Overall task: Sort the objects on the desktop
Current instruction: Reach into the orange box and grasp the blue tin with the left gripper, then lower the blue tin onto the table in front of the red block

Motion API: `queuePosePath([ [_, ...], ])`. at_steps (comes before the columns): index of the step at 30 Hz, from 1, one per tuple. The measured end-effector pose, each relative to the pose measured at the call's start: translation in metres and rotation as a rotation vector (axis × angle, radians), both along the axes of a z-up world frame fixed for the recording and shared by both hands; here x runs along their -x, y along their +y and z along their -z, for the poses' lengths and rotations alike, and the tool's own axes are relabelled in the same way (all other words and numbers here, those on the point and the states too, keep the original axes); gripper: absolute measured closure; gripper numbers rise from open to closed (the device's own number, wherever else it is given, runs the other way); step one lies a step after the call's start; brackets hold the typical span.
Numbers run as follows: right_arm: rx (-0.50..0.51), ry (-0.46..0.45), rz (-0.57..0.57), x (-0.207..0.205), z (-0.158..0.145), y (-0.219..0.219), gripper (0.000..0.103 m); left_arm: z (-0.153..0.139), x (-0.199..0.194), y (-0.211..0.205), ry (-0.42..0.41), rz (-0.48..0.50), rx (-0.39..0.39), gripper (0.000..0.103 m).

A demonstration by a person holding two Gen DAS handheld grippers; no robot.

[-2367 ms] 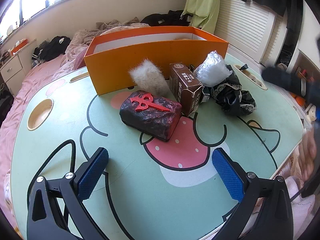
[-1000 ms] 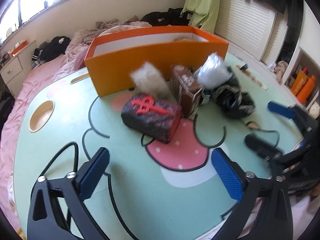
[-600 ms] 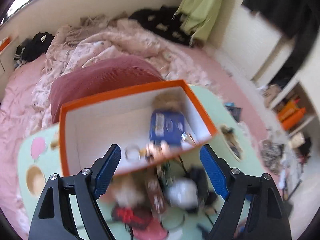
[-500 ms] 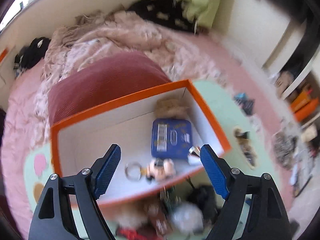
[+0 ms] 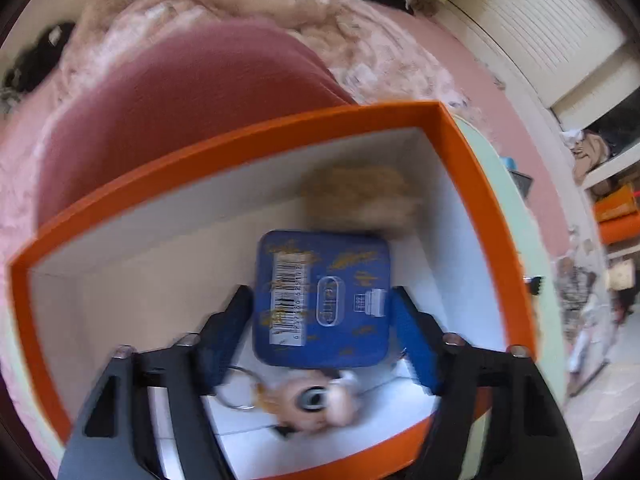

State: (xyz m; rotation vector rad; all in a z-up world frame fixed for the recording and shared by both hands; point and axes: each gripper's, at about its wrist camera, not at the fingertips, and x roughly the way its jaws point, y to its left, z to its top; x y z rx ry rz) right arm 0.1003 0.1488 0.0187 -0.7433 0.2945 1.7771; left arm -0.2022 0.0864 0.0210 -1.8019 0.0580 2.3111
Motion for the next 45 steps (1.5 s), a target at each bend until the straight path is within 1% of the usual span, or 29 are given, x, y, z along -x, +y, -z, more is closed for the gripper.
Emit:
queuePosePath([
  [2, 0.001, 0.001, 0.001, 0.001, -0.001, 0.0, 0.0, 0.003, -0.002, -0.006, 0.031, -0.015, 0.102, 0.035],
  [4, 0.001, 0.001, 0.0, 0.001, 0.0, -0.001, 0.0, 0.003, -0.006, -0.005, 0.064, 0.01, 0.117, 0.036],
  [8, -0.001, 0.002, 0.001, 0.001, 0.0, -0.001, 0.0, 0.001, -0.009, -0.006, 0.052, 0.036, 0.107, 0.037],
  [9, 0.001, 0.002, 0.001, 0.001, 0.0, -0.001, 0.0, -0.002, -0.005, -0.009, 0.062, 0.032, 0.094, 0.037],
  [12, 0.0, 0.001, 0.002, 0.001, 0.0, -0.001, 0.0, -0.023, -0.013, -0.02, 0.141, 0.006, 0.02, 0.037],
  [15, 0.0, 0.002, 0.003, 0.001, 0.0, -0.001, 0.0, -0.059, -0.037, -0.036, 0.23, 0.007, -0.067, 0.037],
  [18, 0.0, 0.001, 0.003, 0.002, 0.0, -0.002, 0.0, -0.095, -0.084, -0.05, 0.332, 0.043, -0.146, 0.037],
  [19, -0.001, 0.002, 0.003, 0.001, 0.001, -0.001, 0.0, -0.102, -0.104, -0.054, 0.36, 0.06, -0.161, 0.036],
  [21, 0.0, 0.002, 0.003, 0.001, 0.001, -0.001, 0.0, -0.105, -0.131, -0.062, 0.381, 0.073, -0.17, 0.036],
  [22, 0.0, 0.001, 0.004, 0.002, 0.0, -0.002, 0.0, -0.102, -0.15, -0.071, 0.39, 0.062, -0.162, 0.036],
  [23, -0.001, 0.0, 0.004, 0.002, 0.0, -0.002, 0.0, -0.097, -0.16, -0.077, 0.397, 0.049, -0.152, 0.036],
  [24, -0.001, 0.0, 0.005, 0.003, 0.0, -0.002, 0.0, -0.088, -0.174, -0.085, 0.399, 0.027, -0.126, 0.036],
  [26, -0.001, -0.001, 0.006, 0.004, -0.002, -0.002, 0.0, -0.065, -0.185, -0.099, 0.389, -0.03, -0.056, 0.036],
  [27, -0.001, -0.001, 0.006, 0.004, -0.002, -0.002, 0.0, -0.054, -0.189, -0.106, 0.376, -0.055, -0.035, 0.036],
  [28, -0.002, -0.001, 0.006, 0.004, -0.001, -0.002, 0.0, -0.042, -0.192, -0.113, 0.352, -0.074, -0.032, 0.036],
  [31, -0.002, -0.001, 0.006, 0.004, -0.001, -0.002, 0.0, -0.014, -0.198, -0.12, 0.281, -0.103, -0.09, 0.036],
  [32, -0.002, 0.0, 0.006, 0.004, -0.002, -0.002, 0.0, -0.007, -0.2, -0.118, 0.27, -0.106, -0.092, 0.036],
  [35, -0.002, 0.0, 0.007, 0.004, -0.002, -0.002, 0.0, -0.003, -0.209, -0.103, 0.313, -0.093, -0.067, 0.036],
  [36, -0.002, 0.0, 0.007, 0.004, -0.001, -0.002, 0.0, -0.004, -0.208, -0.097, 0.316, -0.082, -0.075, 0.036],
  [38, -0.003, 0.0, 0.007, 0.004, -0.002, -0.002, 0.0, -0.008, -0.208, -0.087, 0.335, -0.049, -0.121, 0.036],
  [39, -0.003, 0.0, 0.007, 0.003, -0.001, -0.002, 0.0, -0.009, -0.209, -0.083, 0.346, -0.039, -0.125, 0.036],
  [42, -0.003, 0.0, 0.007, 0.003, -0.001, -0.002, 0.0, -0.017, -0.222, -0.073, 0.411, -0.029, -0.078, 0.034],
  [44, -0.003, 0.0, 0.008, 0.004, -0.001, -0.002, 0.0, -0.018, -0.235, -0.071, 0.45, -0.036, -0.047, 0.028],
  [45, -0.003, 0.0, 0.008, 0.003, -0.001, -0.002, 0.0, -0.017, -0.241, -0.07, 0.457, -0.043, -0.037, 0.022],
])
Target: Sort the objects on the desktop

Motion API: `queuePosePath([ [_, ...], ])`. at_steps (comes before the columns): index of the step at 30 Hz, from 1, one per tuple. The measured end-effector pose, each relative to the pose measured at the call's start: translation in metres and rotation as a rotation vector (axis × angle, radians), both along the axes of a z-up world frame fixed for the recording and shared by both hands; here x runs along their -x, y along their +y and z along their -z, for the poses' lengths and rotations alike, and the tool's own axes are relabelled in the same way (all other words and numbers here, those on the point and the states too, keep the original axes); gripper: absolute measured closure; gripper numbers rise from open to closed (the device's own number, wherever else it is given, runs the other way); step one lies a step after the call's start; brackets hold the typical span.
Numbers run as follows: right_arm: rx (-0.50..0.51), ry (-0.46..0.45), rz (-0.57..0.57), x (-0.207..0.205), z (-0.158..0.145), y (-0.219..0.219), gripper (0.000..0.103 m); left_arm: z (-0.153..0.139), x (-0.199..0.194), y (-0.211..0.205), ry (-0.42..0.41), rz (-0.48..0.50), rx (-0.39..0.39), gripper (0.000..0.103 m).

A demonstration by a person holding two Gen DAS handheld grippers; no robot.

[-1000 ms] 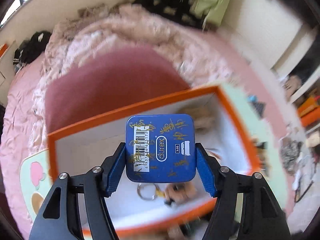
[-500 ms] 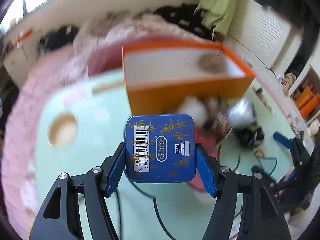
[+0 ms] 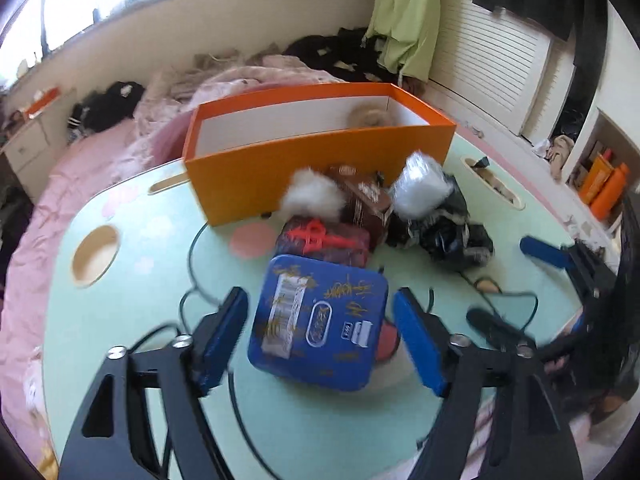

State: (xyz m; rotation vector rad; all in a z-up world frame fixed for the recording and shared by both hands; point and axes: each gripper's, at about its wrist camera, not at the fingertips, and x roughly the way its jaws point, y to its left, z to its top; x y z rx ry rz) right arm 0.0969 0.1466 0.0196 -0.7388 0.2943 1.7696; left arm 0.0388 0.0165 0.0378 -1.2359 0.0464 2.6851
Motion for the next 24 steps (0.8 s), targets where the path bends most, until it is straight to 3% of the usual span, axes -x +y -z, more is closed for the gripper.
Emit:
queuePosePath([
  [4, 0.0, 0.0, 0.0, 0.0, 0.0, 0.0, 0.0, 0.02, -0.017, -0.003, -0.02, -0.017, 0.061, 0.021],
  [8, 0.0, 0.0, 0.0, 0.0, 0.0, 0.0, 0.0, 0.032, -0.014, -0.015, -0.053, -0.005, 0.003, 0.0],
  [24, -0.002, 0.001, 0.004, 0.0, 0.0, 0.001, 0.0, 0.038, -0.016, -0.01, -0.027, 0.012, 0.0, 0.0],
])
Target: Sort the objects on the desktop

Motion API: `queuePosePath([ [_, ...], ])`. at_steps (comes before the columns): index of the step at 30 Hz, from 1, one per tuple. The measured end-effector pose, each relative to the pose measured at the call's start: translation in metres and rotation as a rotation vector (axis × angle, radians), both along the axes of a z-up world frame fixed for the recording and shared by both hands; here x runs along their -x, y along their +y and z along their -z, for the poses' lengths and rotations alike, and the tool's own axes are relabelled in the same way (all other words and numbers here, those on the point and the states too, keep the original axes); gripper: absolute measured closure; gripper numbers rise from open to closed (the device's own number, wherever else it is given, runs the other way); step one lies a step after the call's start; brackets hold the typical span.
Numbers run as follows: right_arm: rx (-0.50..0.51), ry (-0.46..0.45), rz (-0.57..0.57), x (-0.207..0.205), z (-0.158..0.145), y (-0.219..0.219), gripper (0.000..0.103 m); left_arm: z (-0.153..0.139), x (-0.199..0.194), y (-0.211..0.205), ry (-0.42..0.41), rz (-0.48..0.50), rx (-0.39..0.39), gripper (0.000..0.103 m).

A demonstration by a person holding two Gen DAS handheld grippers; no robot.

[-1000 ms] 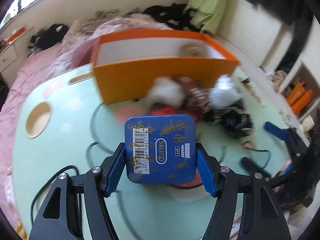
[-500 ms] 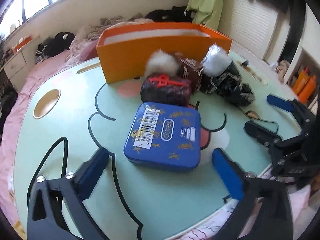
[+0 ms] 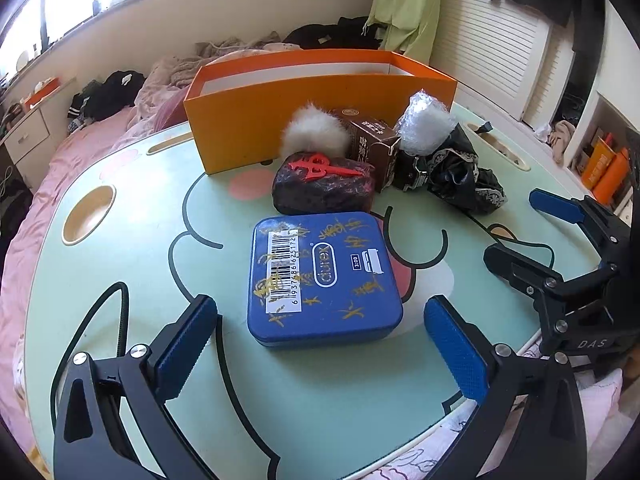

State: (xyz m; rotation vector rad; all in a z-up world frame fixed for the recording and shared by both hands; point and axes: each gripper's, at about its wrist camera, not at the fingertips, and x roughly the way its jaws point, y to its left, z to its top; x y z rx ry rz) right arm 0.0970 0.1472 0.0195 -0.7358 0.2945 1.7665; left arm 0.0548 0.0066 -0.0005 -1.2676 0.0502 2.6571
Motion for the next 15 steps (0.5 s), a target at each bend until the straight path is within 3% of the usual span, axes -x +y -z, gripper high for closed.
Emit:
queuePosePath([
  [13, -0.01, 0.008, -0.004, -0.0005, -0.003, 0.0004, 0.0, -0.0043, 0.0, 0.0001, 0.013, 0.007, -0.005, 0.0],
  [15, -0.036, 0.012, -0.004, -0.0022, -0.0073, -0.0018, 0.012, -0.0043, 0.0, -0.0012, 0.014, 0.008, -0.007, 0.0],
])
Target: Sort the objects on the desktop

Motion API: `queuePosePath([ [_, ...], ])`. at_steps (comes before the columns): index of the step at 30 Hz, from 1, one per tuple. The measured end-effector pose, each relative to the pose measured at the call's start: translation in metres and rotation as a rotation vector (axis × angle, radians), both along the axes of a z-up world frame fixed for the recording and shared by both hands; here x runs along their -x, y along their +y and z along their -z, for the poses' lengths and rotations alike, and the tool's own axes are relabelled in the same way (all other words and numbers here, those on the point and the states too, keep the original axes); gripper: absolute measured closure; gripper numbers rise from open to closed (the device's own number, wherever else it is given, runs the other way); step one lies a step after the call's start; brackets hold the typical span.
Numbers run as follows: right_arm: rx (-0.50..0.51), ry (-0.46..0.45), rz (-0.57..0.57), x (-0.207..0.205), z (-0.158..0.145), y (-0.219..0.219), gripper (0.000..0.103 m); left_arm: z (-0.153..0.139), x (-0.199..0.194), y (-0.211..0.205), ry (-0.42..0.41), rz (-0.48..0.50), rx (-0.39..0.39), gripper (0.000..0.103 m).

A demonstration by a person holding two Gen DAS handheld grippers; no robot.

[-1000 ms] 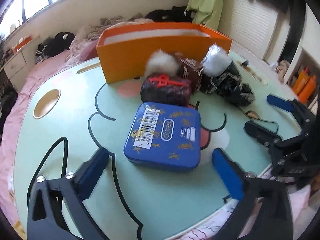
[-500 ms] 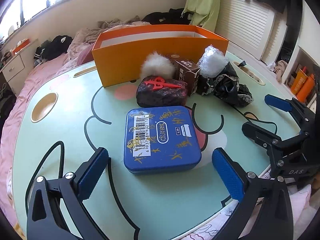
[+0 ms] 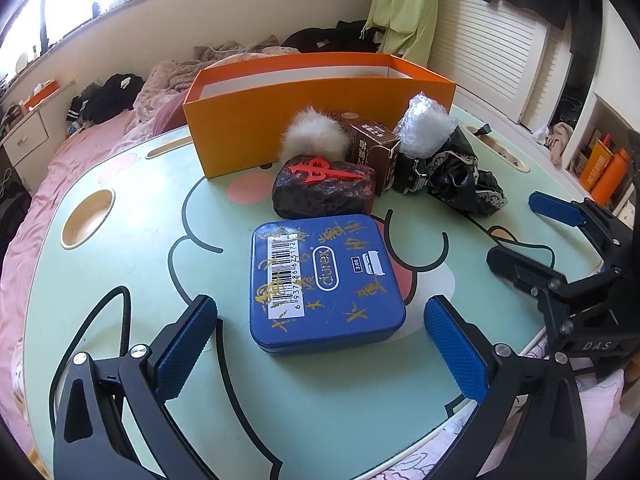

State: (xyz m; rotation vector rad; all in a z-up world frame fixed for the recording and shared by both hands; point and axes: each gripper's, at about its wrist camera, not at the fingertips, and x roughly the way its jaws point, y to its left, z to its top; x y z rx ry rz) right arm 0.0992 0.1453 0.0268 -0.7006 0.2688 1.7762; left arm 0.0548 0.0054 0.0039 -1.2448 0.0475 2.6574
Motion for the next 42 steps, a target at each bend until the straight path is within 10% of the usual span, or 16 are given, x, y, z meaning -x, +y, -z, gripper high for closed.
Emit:
queuePosePath([
  [4, -0.103, -0.015, 0.005, 0.004, -0.018, -0.014, 0.063, 0.0, 0.0, -0.002, 0.001, 0.002, -0.001, 0.0],
  [10, -0.134, 0.013, -0.021, 0.016, -0.079, 0.026, 0.077, 0.0, 0.0, -0.002, 0.002, 0.002, -0.002, 0.0],
  [20, 0.211, -0.348, -0.035, 0.087, -0.088, 0.218, 0.077, 0.0, 0.0, -0.001, 0.003, 0.002, -0.003, 0.0],
  [28, 0.26, -0.539, 0.029, 0.094, -0.039, 0.25, 0.054, -0.001, 0.001, -0.001, 0.005, 0.006, -0.005, 0.0],
  [32, 0.193, -0.488, 0.016, 0.088, -0.049, 0.234, 0.096, -0.001, 0.001, -0.001, 0.004, 0.006, -0.006, 0.0],
  [42, 0.061, -0.038, -0.112, 0.045, -0.137, 0.124, 0.102, -0.001, 0.0, -0.001, 0.005, 0.006, -0.006, 0.0],
])
